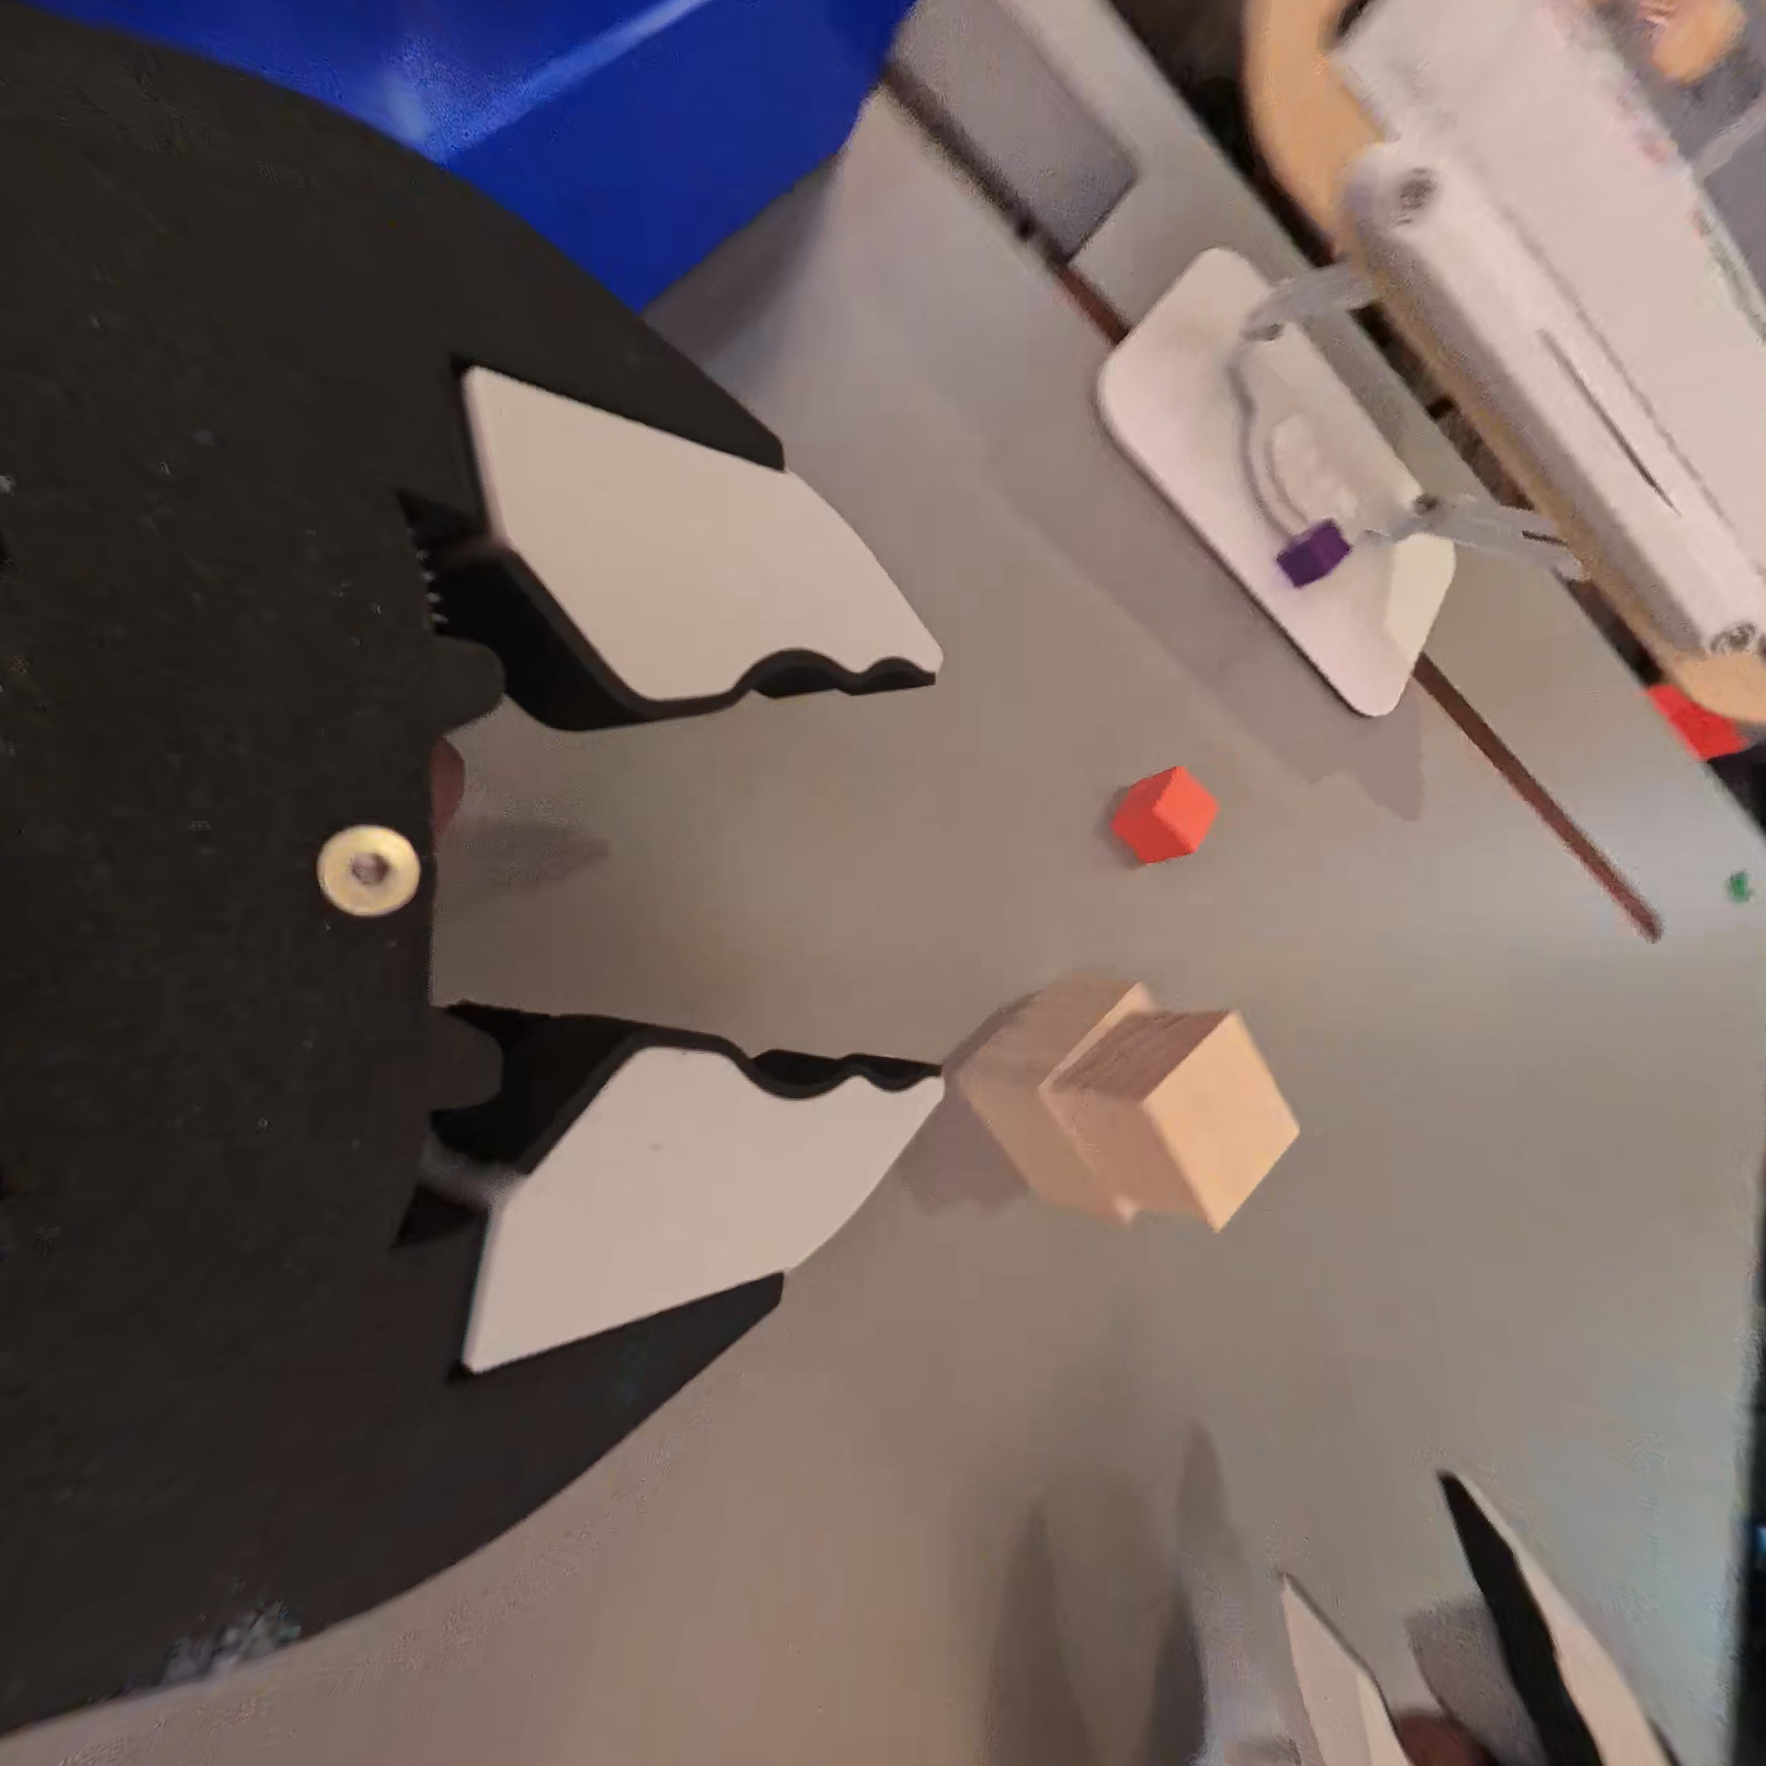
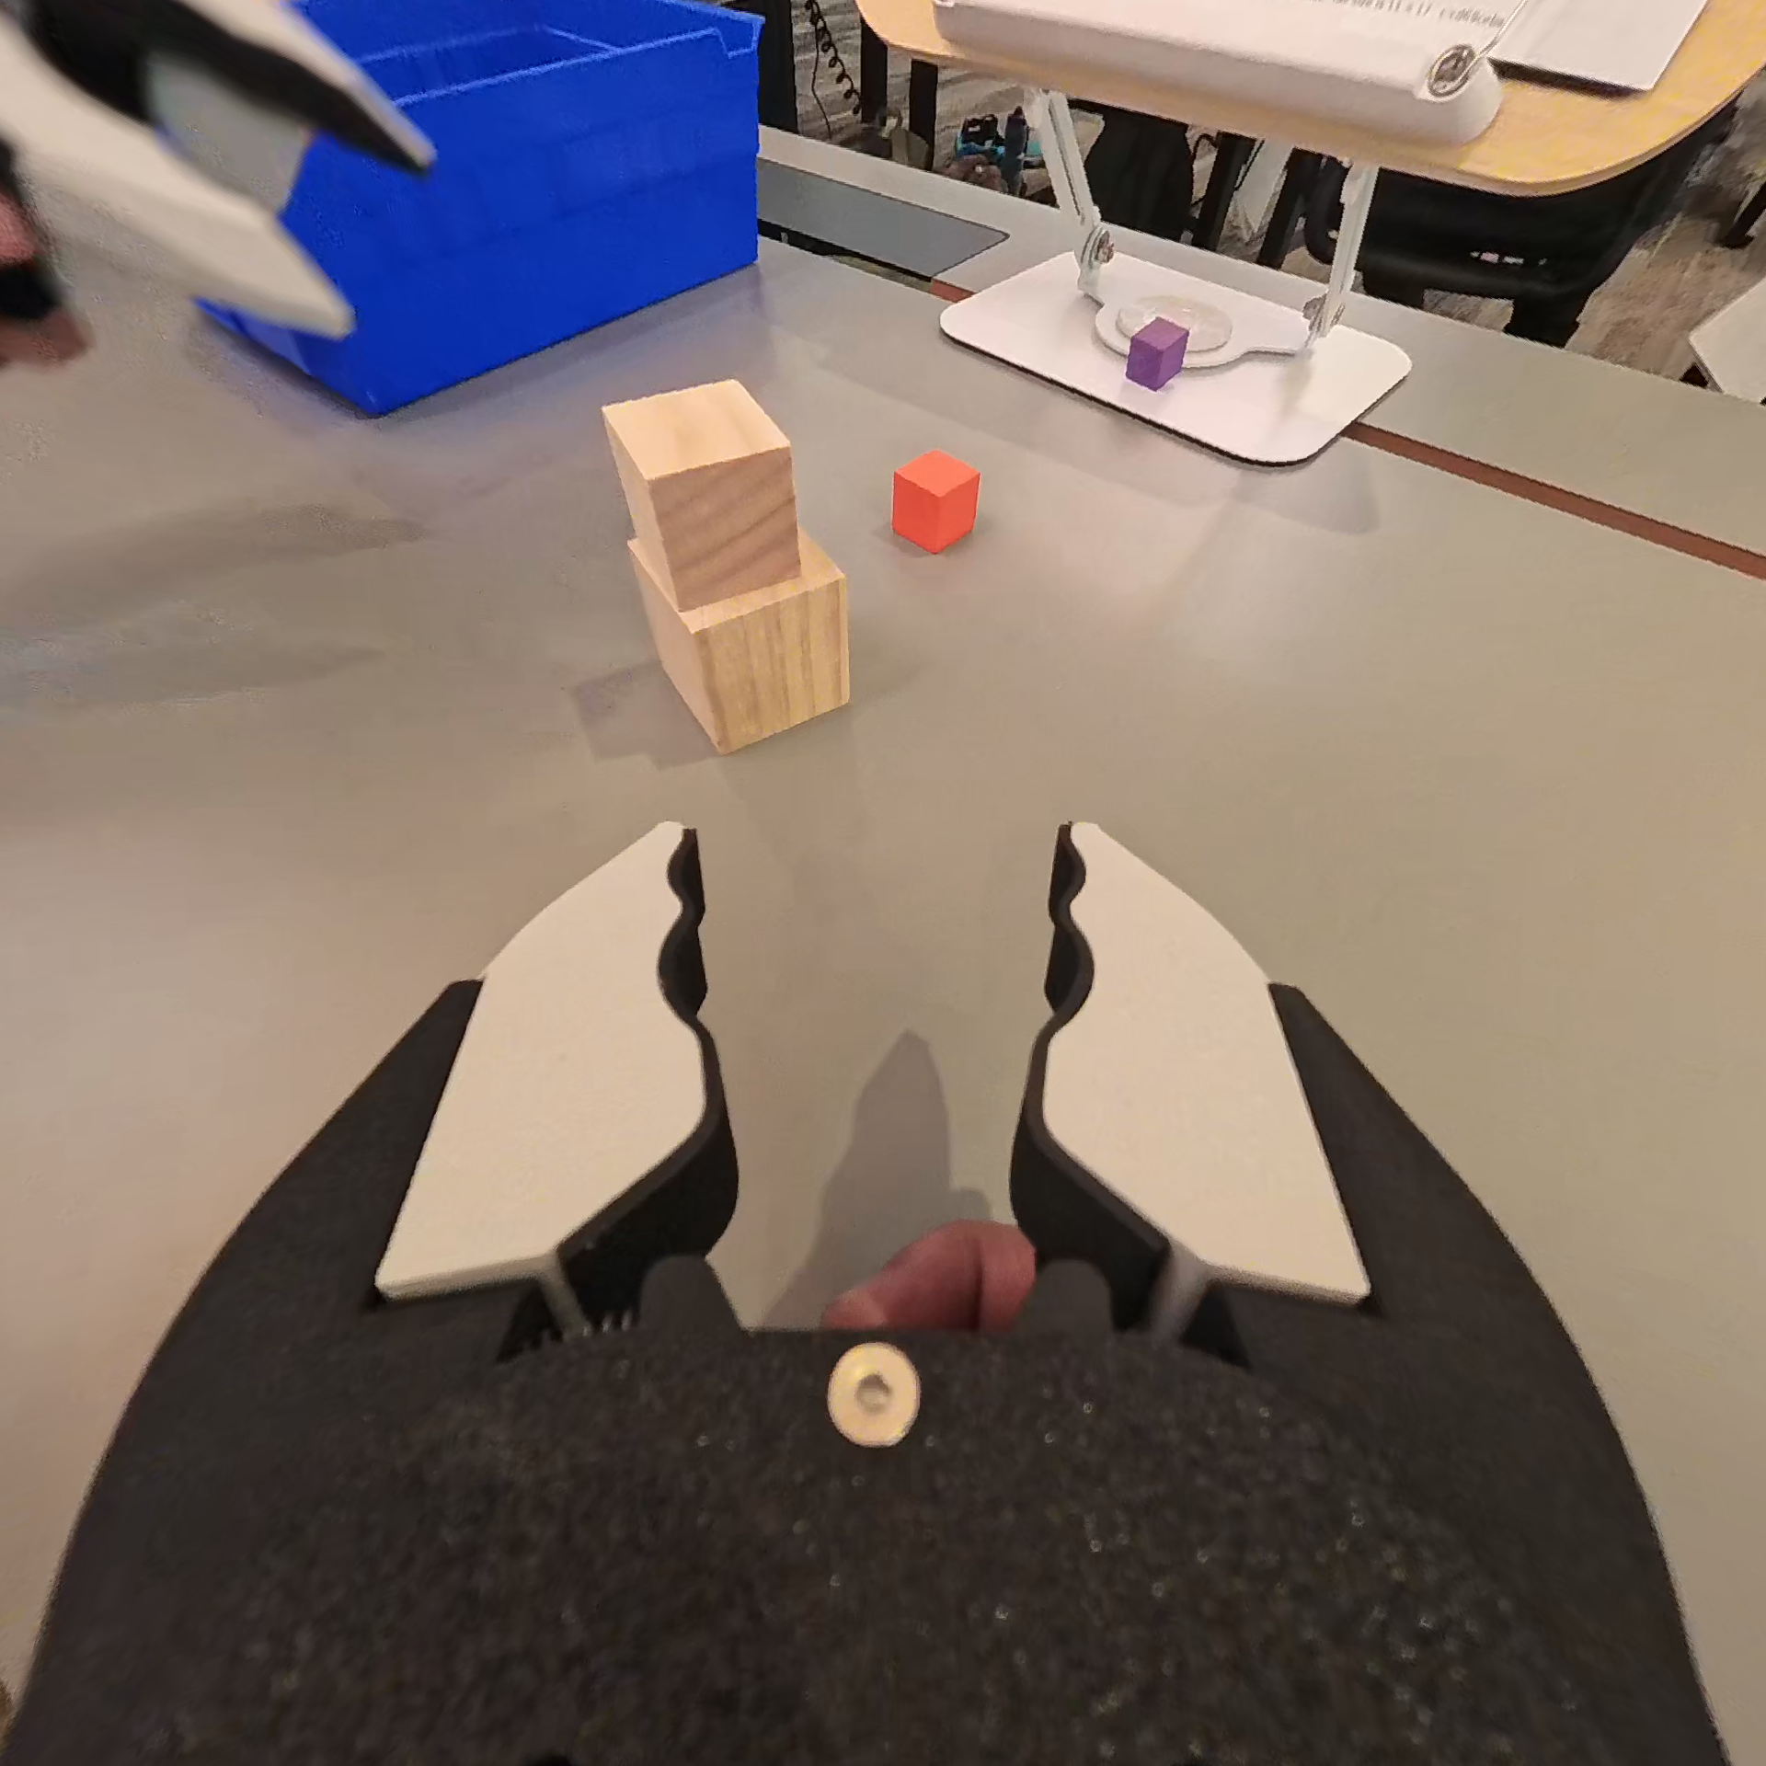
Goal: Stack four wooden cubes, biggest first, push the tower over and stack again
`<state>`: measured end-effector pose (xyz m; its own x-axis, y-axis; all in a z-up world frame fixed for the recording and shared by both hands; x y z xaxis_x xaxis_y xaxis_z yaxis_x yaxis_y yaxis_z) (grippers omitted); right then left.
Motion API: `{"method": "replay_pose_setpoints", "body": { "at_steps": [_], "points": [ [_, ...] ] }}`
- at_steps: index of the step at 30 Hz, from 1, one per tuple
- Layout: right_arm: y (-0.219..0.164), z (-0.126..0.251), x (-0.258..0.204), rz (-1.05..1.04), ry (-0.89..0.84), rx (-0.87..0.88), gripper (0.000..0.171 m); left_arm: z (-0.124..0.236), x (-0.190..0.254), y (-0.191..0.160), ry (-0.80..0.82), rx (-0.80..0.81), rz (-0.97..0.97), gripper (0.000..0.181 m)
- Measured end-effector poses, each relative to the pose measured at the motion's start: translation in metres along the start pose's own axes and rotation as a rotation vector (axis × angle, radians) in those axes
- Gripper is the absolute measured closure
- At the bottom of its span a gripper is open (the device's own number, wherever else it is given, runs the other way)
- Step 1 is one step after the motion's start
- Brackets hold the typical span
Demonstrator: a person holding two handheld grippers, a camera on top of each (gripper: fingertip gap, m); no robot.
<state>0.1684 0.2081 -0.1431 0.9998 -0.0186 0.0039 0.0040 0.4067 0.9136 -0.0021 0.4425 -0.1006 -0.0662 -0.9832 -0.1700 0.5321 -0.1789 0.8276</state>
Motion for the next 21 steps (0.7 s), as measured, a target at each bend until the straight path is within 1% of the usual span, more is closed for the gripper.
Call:
{"method": "replay_pose_setpoints", "body": {
  "at_steps": [2,4,5,6,10,12,15,21],
  "points": [
    [0.000,0.002,0.000,0.001,0.001,0.002,0.101,-0.025,-0.019,0.026,-0.032,-0.076,-0.143,0.112],
    [0.001,0.003,-0.001,0.001,0.004,0.005,0.102,-0.055,-0.033,0.043,-0.101,-0.163,-0.233,0.112],
    [0.001,0.003,-0.001,0.002,0.005,0.006,0.102,-0.071,-0.037,0.048,-0.164,-0.205,-0.264,0.114],
    [0.001,0.003,-0.001,0.002,0.008,0.005,0.102,-0.086,-0.040,0.051,-0.212,-0.235,-0.286,0.119],
    [0.000,0.001,-0.003,0.005,0.018,-0.002,0.102,-0.138,-0.044,0.047,-0.378,-0.392,-0.365,0.120],
    [-0.001,0.000,-0.003,0.009,0.022,-0.007,0.102,-0.154,-0.040,0.046,-0.416,-0.436,-0.391,0.121],
    [-0.003,-0.001,-0.002,0.005,0.024,-0.013,0.102,-0.172,-0.039,0.041,-0.409,-0.503,-0.455,0.119],
    [-0.006,-0.002,0.001,-0.005,0.027,-0.020,0.102,-0.191,-0.034,0.033,-0.490,-0.549,-0.440,0.124]
  ]
}}
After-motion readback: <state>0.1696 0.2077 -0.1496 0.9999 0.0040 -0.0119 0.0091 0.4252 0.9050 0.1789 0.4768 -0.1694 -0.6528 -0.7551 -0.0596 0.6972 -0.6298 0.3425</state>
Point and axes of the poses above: each gripper's, where its closed fingertips meet, z back along the fingers, y out of its top, x = y × z across the jaws, the point moved 6 cm from there along z, back along the fingers, and after that the axes turned 1 degree about y, right-handed, at the moved point
